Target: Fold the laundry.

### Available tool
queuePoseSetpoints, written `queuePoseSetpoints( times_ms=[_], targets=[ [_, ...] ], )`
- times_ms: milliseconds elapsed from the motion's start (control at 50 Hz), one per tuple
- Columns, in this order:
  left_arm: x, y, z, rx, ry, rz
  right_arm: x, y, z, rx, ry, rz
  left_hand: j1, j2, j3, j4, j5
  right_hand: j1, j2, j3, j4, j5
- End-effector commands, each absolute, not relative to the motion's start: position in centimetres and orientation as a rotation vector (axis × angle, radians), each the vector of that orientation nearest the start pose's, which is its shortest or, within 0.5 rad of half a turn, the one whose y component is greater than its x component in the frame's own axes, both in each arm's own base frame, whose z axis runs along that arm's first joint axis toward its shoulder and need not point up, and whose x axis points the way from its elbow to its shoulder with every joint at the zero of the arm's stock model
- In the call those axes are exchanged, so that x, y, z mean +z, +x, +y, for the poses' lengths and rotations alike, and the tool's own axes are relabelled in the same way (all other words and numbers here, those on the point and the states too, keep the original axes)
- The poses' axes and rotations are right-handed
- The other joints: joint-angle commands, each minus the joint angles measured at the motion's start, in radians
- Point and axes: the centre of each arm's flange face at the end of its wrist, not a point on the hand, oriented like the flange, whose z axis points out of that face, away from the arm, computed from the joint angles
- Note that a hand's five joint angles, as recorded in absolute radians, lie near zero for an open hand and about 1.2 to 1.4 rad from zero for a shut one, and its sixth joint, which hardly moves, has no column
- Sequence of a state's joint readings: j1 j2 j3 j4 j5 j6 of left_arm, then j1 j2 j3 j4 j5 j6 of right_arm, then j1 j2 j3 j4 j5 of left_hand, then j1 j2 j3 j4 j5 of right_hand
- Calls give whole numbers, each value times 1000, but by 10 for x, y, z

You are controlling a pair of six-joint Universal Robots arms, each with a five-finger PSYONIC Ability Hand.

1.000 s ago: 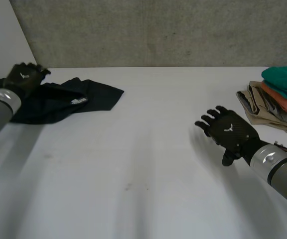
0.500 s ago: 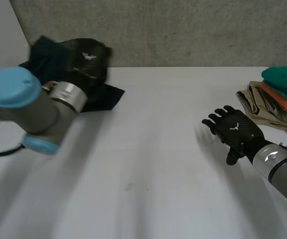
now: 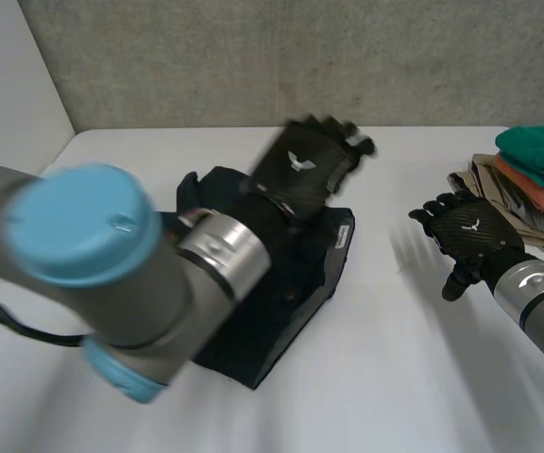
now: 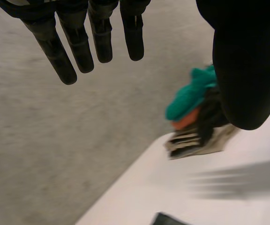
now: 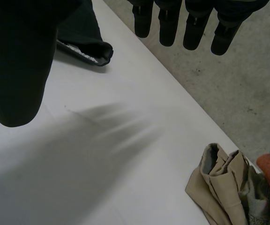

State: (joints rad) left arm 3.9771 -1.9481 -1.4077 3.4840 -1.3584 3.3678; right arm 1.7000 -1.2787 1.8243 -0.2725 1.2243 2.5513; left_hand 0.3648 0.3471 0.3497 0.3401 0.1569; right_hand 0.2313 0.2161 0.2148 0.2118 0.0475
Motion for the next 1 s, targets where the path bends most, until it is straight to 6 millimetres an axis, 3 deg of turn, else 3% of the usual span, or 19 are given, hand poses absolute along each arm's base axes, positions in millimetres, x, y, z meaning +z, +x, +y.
queuePoseSetpoints(
  times_ms=[20, 100, 200, 260, 360, 440, 600, 660, 720, 780, 820, 880, 900, 920, 1000],
  targets=[
    [273, -314, -235, 2055, -889, -1646, 185, 208, -281, -1935, -1197, 2158, -10, 7, 5, 14, 23, -57, -42, -40, -37, -47],
    [257, -272, -260, 2106, -791, -1836, 196, 230, -260, -1874, -1239, 2090, -5, 13, 11, 20, 29, -57, -42, -40, -37, -47],
    [241, -216, -299, 2160, -675, -2036, 208, 269, -221, -1674, -1204, 2011, 1, 19, 16, 26, 35, -57, -42, -40, -37, -47],
    [235, -198, -313, 2179, -679, -2086, 209, 289, -202, -1578, -1139, 1975, 1, 19, 16, 26, 35, -57, -42, -40, -37, -47],
    [202, -172, -337, 2109, -875, -2211, 185, 321, -181, -1421, -1117, 1984, 1, 19, 16, 26, 35, -57, -42, -40, -37, -47],
    [186, -155, -352, 2099, -993, -2279, 169, 344, -162, -1348, -1179, 1957, -7, 10, 8, 17, 26, -57, -42, -40, -37, -47],
    [144, -149, -369, 1960, -1091, -2384, 133, 370, -143, -1263, -1269, 1922, 39, 57, 54, 64, 73, -57, -42, -40, -37, -47],
    [140, -151, -370, 1925, -1106, -2394, 124, 380, -139, -1287, -1270, 1887, 89, 107, 104, 114, 123, -6, 9, 10, 13, 3],
    [139, -152, -370, 1916, -1095, -2392, 121, 384, -141, -1335, -1270, 1864, 461, 479, 476, 486, 495, 68, 83, 84, 87, 77],
    [140, -156, -369, 1921, -1101, -2377, 115, 388, -145, -1385, -1262, 1846, 779, 796, 794, 803, 812, 238, 253, 254, 257, 247],
    [142, -164, -367, 1928, -1121, -2351, 108, 391, -148, -1414, -1273, 1832, 1021, 1039, 1037, 1046, 1055, 475, 490, 491, 494, 484],
    [145, -171, -365, 1951, -1138, -2321, 107, 394, -151, -1453, -1285, 1816, 1031, 1049, 1047, 1056, 1065, 660, 675, 677, 680, 670],
    [147, -174, -363, 1960, -1147, -2311, 108, 393, -155, -1488, -1293, 1821, 1031, 1049, 1047, 1056, 1065, 1007, 1022, 1023, 1026, 1016],
    [148, -175, -363, 1968, -1150, -2303, 110, 391, -157, -1502, -1288, 1831, 1031, 1049, 1047, 1056, 1065, 1163, 1179, 1180, 1183, 1173],
    [173, -182, -355, 2046, -1151, -2268, 124, 385, -162, -1589, -1265, 1850, 1031, 1049, 1047, 1056, 1065, 1165, 1180, 1181, 1184, 1174]
  ],
)
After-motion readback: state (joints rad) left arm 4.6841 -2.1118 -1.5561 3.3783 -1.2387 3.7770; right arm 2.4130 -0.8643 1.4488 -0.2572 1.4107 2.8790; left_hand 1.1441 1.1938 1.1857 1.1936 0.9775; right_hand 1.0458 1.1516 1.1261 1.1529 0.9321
